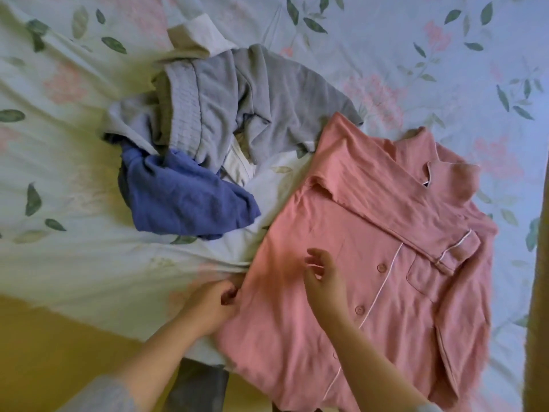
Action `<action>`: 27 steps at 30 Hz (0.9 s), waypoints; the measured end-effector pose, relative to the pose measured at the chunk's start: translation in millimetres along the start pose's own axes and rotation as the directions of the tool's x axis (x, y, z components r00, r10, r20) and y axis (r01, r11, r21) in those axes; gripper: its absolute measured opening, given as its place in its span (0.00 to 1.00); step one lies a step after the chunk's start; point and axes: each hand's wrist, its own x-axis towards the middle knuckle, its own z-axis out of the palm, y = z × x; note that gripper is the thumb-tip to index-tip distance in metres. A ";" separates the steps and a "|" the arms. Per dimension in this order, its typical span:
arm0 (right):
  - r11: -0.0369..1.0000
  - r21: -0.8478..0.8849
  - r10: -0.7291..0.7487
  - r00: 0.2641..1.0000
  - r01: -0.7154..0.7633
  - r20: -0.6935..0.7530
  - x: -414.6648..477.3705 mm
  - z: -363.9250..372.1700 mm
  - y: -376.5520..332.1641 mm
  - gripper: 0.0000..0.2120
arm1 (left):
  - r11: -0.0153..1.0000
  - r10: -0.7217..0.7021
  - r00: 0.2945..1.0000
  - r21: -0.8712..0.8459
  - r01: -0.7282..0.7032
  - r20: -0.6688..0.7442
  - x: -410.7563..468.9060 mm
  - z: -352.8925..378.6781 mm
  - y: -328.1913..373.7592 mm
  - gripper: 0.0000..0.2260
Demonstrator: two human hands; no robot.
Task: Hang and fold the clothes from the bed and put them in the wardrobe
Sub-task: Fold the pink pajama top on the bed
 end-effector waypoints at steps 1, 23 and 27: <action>1.000 -0.018 0.018 1.000 -0.018 0.026 -10.4 2.0 5.5 0.15 | 0.999 -0.001 1.000 0.035 0.001 -0.009 -7.5 4.4 -5.0 0.16; 0.975 -0.218 0.081 0.980 -0.040 0.184 -49.4 0.9 24.5 0.12 | 0.969 -0.002 0.955 0.236 0.075 -0.296 -62.7 20.6 -16.8 0.10; 0.974 -0.198 0.136 0.984 -0.111 0.118 -57.2 -39.9 37.6 0.11 | 0.992 0.051 0.973 0.124 -0.024 -0.223 -53.2 21.0 28.4 0.05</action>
